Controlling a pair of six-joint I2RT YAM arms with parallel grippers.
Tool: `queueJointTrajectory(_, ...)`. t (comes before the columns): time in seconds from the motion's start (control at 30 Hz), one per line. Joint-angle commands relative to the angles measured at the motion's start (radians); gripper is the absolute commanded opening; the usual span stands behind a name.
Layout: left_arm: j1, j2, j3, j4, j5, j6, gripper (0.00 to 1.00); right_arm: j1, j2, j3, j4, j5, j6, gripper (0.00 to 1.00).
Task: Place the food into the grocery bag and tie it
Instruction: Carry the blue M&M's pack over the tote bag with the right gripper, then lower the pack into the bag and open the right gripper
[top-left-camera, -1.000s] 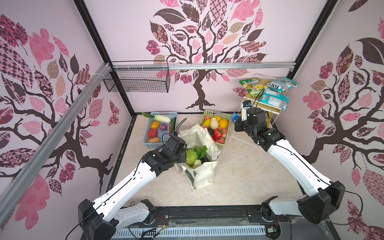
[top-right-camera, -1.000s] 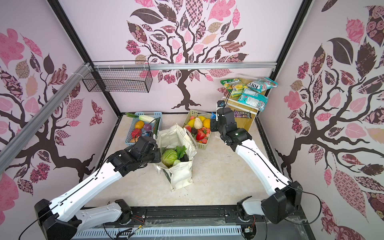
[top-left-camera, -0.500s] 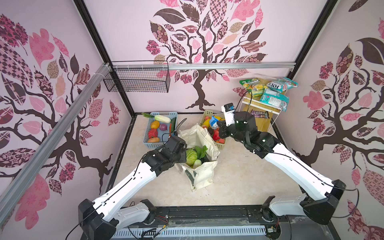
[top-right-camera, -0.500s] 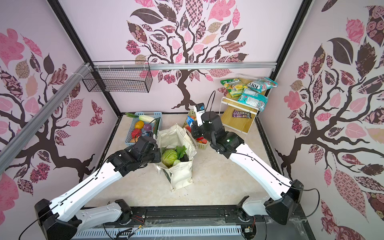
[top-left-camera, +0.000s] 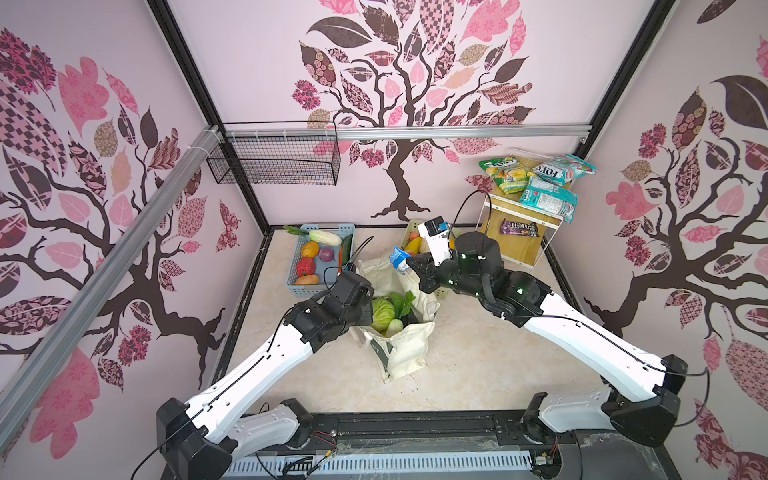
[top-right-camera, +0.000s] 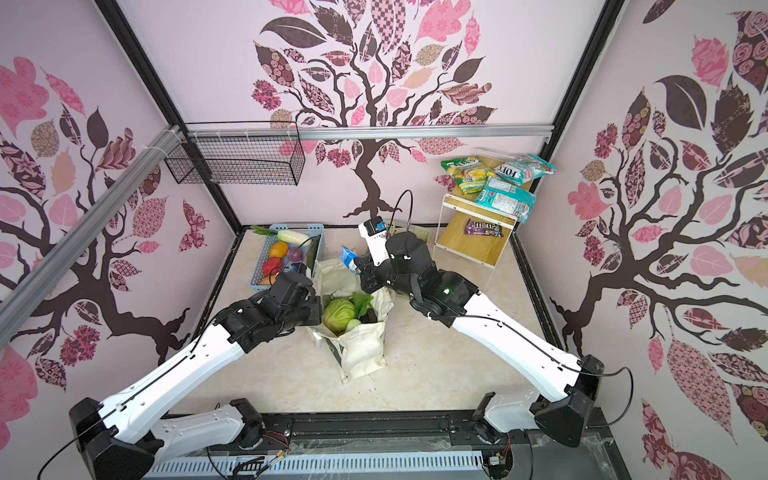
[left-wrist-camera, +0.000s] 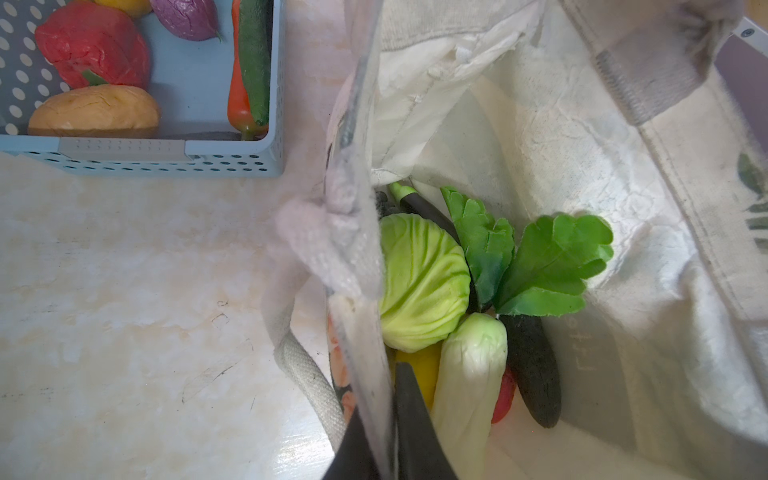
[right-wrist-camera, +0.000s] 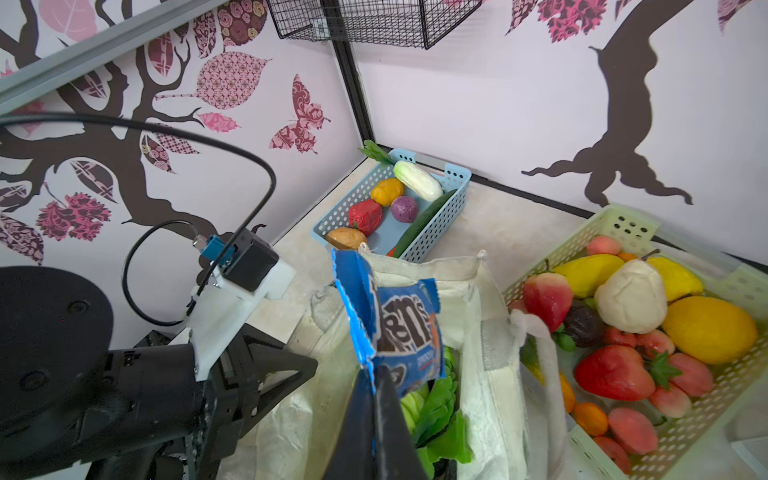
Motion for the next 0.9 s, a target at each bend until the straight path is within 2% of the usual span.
queueJointTrajectory(0.0,-0.002,0.004,0.044,0.005,0.010,-0.006,0.11,0.005,0.054,-0.034,0.028,-0.062,0.032,0.00)
queueJointTrajectory(0.23,-0.002,0.002,0.042,0.004,0.010,-0.009,0.11,0.009,0.138,-0.102,0.079,-0.078,0.072,0.00)
queueJointTrajectory(0.43,-0.003,-0.004,0.040,0.006,0.012,-0.011,0.11,0.009,0.201,-0.138,0.125,0.002,0.104,0.00)
queueJointTrajectory(0.87,-0.003,-0.016,0.018,0.014,0.019,-0.019,0.11,0.009,0.298,-0.145,0.206,0.086,0.221,0.00)
